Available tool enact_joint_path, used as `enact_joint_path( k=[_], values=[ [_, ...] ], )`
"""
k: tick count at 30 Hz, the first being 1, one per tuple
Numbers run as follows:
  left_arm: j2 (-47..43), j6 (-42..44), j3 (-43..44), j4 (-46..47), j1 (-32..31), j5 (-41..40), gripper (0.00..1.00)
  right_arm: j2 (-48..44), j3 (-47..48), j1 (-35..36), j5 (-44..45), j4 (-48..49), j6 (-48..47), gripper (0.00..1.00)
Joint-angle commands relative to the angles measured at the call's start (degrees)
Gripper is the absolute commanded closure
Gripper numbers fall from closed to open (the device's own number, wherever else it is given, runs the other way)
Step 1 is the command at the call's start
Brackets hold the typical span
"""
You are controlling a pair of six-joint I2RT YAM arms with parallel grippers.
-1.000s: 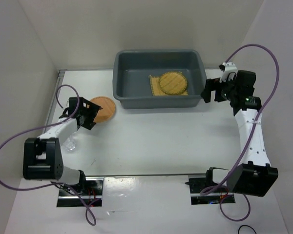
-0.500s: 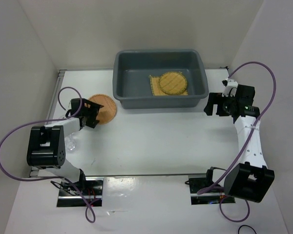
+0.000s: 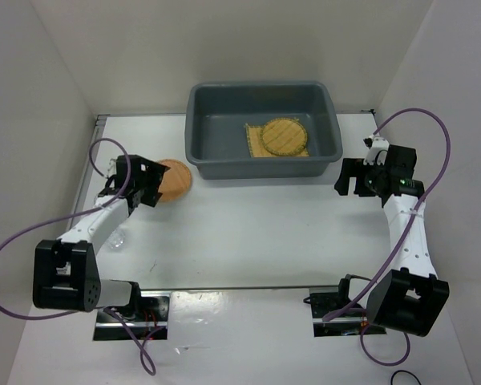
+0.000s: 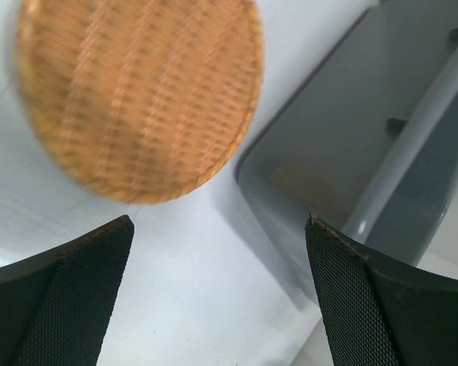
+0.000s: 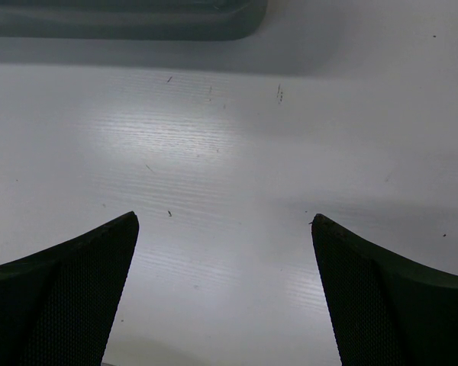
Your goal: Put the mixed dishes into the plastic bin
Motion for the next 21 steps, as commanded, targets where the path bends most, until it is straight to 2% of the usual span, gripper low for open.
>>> enact_joint_path(
  k=[1, 4, 8, 12, 21],
  values=[
    [-2.19, -5.41, -5.22, -3.83, -1.10, -2.07, 0.01, -1.44, -0.54, -0.34, -0.37, 2.78, -0.29, 0.02],
    [-3.43, -8.23, -10.50, -1.38, -2.15, -1.54, 0.01, -1.44, -0.54, -0.34, -0.89, 3.30, -0.81, 0.02],
    [-1.85, -8.77, -12.53, 4.16, -2.68, -1.54, 0.01, -0.91, -0.54, -0.34, -0.90, 3.30, -0.81, 0.02],
    [4.21, -7.98, -12.63, 13.47, -0.93, 1.09, 0.01, -0.91, -0.54, -0.34, -0.90, 2.78, -0.81, 0.02],
    [18.79, -6.84, -9.81, 24.03, 1.36, 5.31, 0.01, -0.91, -0.54, 0.19, -0.90, 2.25, -1.34, 0.02]
  ],
)
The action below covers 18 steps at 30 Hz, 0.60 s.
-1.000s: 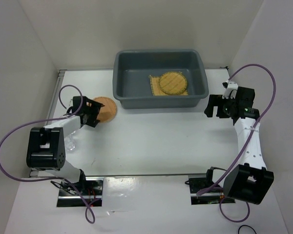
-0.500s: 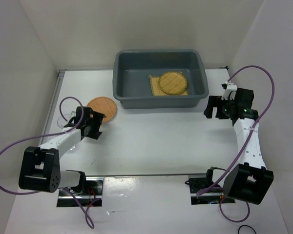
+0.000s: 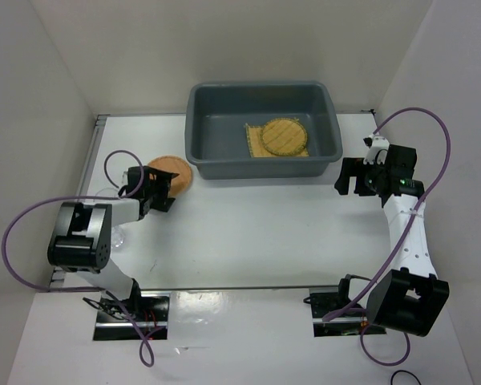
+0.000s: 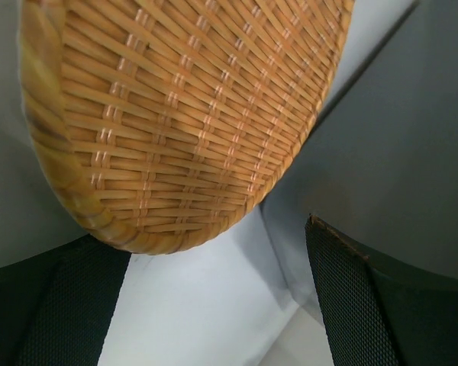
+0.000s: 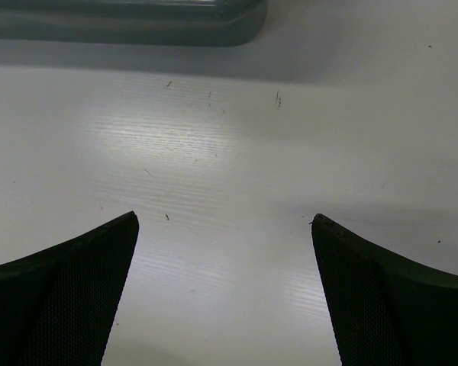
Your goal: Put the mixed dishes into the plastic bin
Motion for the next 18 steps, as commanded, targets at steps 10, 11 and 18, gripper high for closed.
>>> enact_joint_path(
  k=[10, 11, 18],
  values=[
    [9.33, 1.34, 4.84, 4.71, 1.93, 0.58, 0.64, -0.89, -0.48, 0.17, -1.29, 1.31, -0.68, 0.02],
    [9.33, 0.65, 4.84, 3.84, 1.94, 0.58, 0.88, -0.89, -0.48, 0.17, -1.29, 1.31, -0.68, 0.02],
    [7.31, -0.50, 7.57, -2.31, 1.94, -3.98, 1.00, -0.89, -0.48, 0.17, -1.82, 0.78, -0.68, 0.02]
  ],
)
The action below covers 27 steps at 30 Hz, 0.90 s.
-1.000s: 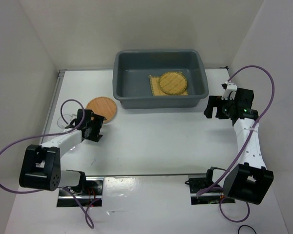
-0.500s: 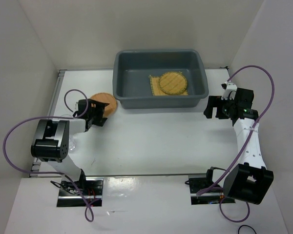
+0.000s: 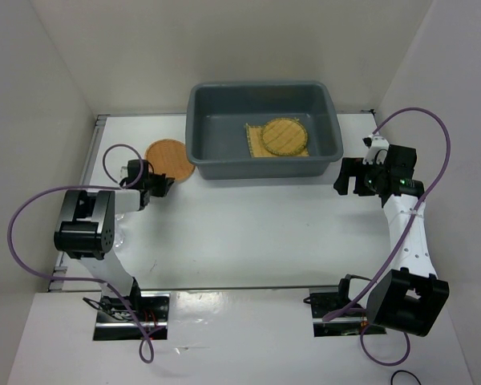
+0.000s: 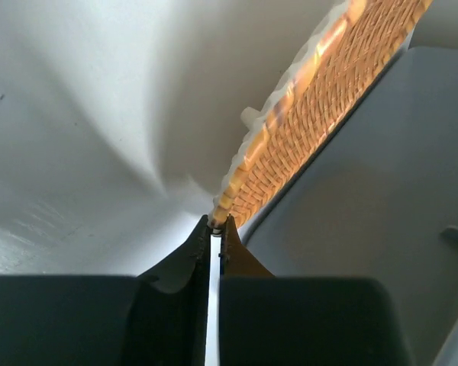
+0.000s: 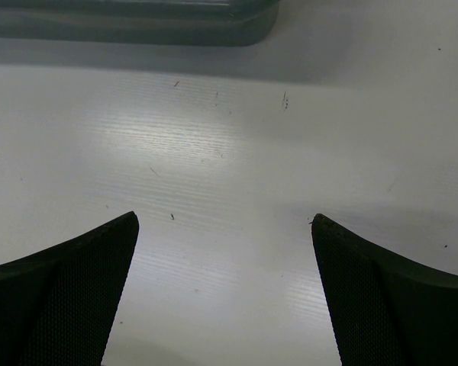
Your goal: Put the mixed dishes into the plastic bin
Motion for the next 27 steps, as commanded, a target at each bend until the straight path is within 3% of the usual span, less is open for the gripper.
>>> enact_joint_path(
  k=[1, 14, 27],
  values=[
    [-2.57, 0.53, 1.16, -5.94, -0.03, -3.91, 1.00, -0.89, -0.45, 0.17, -0.62, 0.85, -0.64, 0.02],
    [-12.41, 2.11, 8.80, -18.25, -0.03, -13.92, 1.00, -0.89, -0.45, 0.17, -1.14, 0.85, -0.64, 0.02],
    [-15.24, 4.65, 13.38, -18.78, 1.55, -11.64, 1.00, -1.42, -0.98, 0.17, -1.67, 1.37, -0.64, 0.02]
  ],
)
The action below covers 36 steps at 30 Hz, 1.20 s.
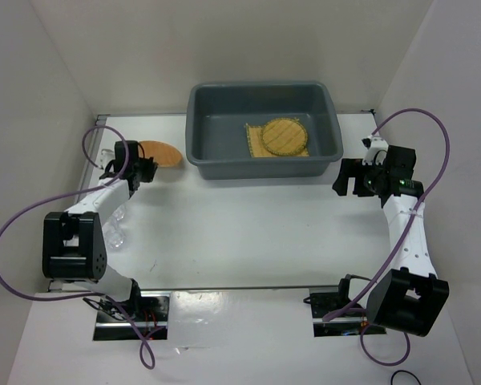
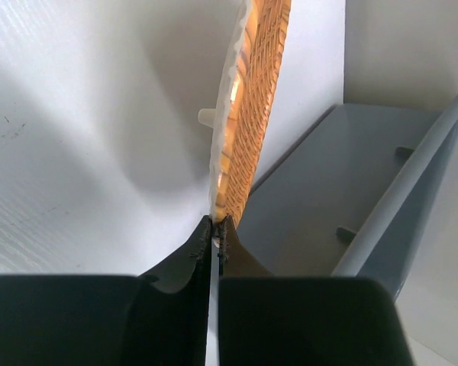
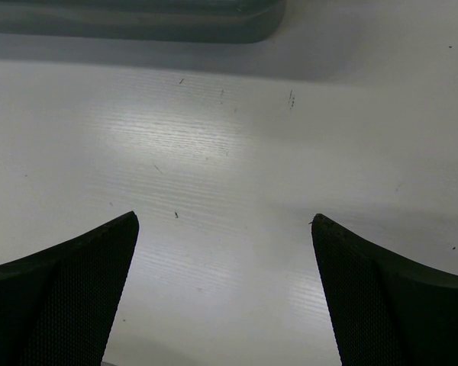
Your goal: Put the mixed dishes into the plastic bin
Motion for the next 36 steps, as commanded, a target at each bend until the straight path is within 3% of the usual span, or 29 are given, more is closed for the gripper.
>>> enact_joint_path(
  k=[1, 8, 19, 26, 36],
  values=[
    [-3.94, 2.12, 4.96, 1.85, 0.79, -0.58, 1.00, -1.42, -0.67, 0.17, -0.86, 1.35, -0.64, 0.02],
    [-6.14, 4.22, 11.11, 0.80, 1.31, -0.05, 1.00, -1.42, -0.67, 0.17, -0.86, 1.35, -0.64, 0.02],
    [-5.00, 7.40, 22.63, 5.19, 1.84, 9.34, 1.00, -1.94, -0.67, 0.17, -1.39, 1.35, -1.17, 0.02],
    [3.69, 6.87, 25.80, 15.55, -0.44, 24.26, 1.00, -1.95, -0.67, 0.17, -1.39, 1.35, -1.17, 0.02],
    [16.61, 4.58, 35.20, 19.68, -9.58, 30.97, 1.00, -2.47, -1.20, 0.17, -1.39, 1.35, -1.17, 0.02]
  ],
)
